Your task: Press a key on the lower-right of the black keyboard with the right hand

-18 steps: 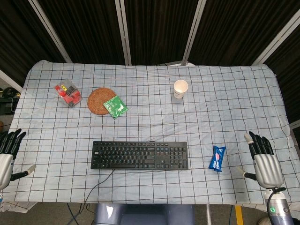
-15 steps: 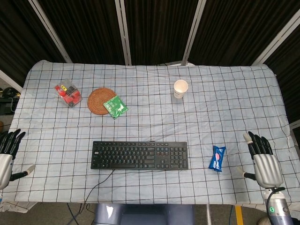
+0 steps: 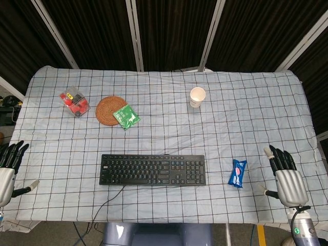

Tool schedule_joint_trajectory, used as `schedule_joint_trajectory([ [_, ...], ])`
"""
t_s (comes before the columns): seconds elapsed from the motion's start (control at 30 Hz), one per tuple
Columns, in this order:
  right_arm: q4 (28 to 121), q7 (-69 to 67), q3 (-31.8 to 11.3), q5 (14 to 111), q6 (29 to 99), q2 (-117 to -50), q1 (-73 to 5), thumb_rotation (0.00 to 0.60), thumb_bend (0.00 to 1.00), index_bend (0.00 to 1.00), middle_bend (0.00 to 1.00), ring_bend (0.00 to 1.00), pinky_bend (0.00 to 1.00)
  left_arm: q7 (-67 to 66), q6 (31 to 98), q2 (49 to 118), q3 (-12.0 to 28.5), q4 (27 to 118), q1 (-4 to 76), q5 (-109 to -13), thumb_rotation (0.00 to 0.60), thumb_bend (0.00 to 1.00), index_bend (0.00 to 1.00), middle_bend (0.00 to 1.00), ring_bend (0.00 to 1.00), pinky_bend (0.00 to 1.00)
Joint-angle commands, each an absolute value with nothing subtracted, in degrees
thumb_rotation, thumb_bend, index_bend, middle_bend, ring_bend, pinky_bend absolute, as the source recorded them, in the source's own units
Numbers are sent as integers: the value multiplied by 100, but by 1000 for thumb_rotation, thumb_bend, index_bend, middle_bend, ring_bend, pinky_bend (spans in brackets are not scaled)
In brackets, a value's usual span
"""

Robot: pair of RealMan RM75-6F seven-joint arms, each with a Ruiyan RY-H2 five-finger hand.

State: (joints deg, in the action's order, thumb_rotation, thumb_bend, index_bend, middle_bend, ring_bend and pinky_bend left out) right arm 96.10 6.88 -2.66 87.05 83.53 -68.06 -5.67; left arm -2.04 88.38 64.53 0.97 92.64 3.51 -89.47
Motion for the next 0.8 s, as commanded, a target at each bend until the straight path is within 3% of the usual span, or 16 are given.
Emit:
schedule_joint_trajectory([
  [0.03,9622,671,-243,8726,8341,-6785,-564,600,61,0,0,0,0,-204,8836,6456,97,9261,353,-8951,600,0,0,0,0,0],
  [0.43,9747,603,-119,8883,8231,-6660,-593,600,71,0,19,1,4,-220,8833,6464,105,9269,365,-8967,600,0,0,0,0,0],
  [0.53,9815,601,-120,9027,8274,-6656,-625,600,80,52,272,193,224,-204,8842,6460,113,9276,359,-8951,600,0,0,0,0,0],
  [0.6,9874,598,-126,9189,8320,-6673,-668,600,96,98,497,428,468,-195,8841,6457,113,9275,356,-8944,600,0,0,0,0,0],
  [0.7,10141,621,-78,9228,8130,-6647,-758,600,158,119,670,593,609,-193,8835,6460,122,9277,356,-8923,600,0,0,0,0,0],
  [0.8,10641,837,-38,9131,7744,-6549,-918,600,265,136,780,712,678,-188,8837,6463,130,9278,358,-8918,600,0,0,0,0,0],
])
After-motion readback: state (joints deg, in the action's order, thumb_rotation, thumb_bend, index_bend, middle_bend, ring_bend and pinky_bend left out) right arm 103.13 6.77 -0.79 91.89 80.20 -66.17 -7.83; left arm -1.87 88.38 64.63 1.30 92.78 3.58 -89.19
